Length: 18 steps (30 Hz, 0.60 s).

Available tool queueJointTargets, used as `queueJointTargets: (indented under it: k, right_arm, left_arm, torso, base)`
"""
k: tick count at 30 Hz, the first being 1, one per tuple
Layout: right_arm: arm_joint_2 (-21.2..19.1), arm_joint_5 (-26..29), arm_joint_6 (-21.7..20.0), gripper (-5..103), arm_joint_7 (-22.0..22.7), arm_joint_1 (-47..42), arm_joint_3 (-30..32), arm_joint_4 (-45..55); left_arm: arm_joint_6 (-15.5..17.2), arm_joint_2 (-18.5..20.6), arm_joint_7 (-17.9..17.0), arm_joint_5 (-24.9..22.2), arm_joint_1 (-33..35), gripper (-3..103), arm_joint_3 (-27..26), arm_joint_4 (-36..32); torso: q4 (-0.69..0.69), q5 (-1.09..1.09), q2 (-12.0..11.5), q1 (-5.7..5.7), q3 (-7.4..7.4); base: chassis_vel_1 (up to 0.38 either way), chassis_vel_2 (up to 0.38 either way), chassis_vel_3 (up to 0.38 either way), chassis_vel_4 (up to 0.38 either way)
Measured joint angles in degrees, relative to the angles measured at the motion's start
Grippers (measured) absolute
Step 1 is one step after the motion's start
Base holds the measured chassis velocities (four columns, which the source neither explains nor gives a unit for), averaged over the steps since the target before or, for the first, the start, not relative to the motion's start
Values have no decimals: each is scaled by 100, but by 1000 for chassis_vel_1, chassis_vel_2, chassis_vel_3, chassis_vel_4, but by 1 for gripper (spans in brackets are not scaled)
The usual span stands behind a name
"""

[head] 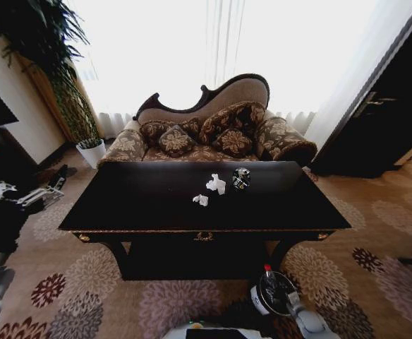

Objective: Move to the front of the table and place the trash on the table into the trash bin.

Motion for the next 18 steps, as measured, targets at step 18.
queueJointTargets:
  k: [18]
  right_arm:
    - [53,132,379,100,-429,-640,69,857]
  left_arm:
    - [-10,-135,10,156,-200,100,243,101]
  torso:
    - [0,0,0,0,0]
  base:
    - [0,0,0,0]
